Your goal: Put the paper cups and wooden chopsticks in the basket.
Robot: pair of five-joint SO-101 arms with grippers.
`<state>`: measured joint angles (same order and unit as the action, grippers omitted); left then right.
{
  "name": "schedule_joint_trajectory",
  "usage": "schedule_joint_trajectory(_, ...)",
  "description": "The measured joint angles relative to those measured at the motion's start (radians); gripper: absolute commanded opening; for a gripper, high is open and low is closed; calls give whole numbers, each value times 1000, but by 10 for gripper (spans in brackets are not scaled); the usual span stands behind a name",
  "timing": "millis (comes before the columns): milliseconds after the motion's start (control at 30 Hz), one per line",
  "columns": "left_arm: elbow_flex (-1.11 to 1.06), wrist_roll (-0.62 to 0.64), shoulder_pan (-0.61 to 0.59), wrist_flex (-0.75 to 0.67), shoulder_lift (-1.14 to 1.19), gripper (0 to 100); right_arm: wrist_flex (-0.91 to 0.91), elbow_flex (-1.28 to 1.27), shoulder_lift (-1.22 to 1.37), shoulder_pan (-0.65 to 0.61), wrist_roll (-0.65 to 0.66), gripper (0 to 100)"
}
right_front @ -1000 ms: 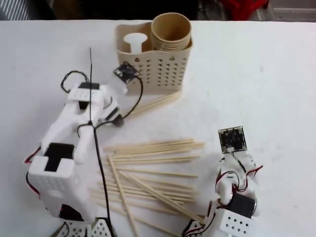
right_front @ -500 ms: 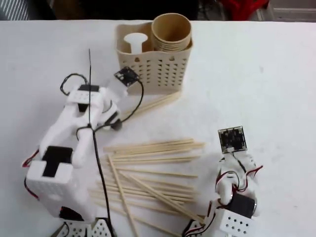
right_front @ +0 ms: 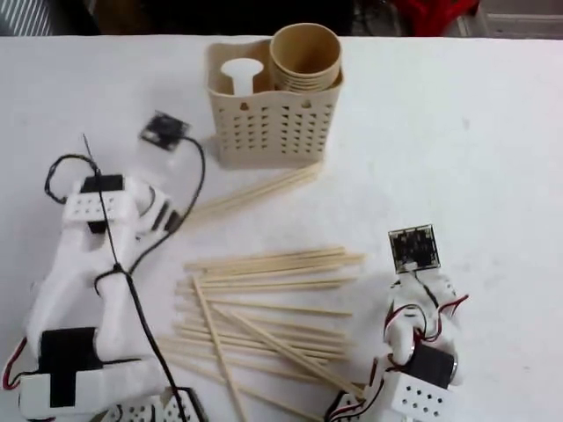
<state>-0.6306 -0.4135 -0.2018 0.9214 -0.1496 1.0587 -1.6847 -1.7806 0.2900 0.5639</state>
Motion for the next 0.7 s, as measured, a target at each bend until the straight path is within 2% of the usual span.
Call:
schedule_joint_trajectory(133,44,198,-2,-75,44,230,0,0,0,0,0,25)
schedule_joint_trajectory(233,117,296,12,-92,130,229,0,0,0,0,0,25)
schedule_joint_trajectory(367,201,318,83,-81,288,229,0,0,0,0,0,25)
schedule_joint_trajectory(467,255,318,137,-5,384,229,0,0,0,0,0,25)
schedule_joint_trajectory(700,293,292,204,160,413,229,0,0,0,0,0,25)
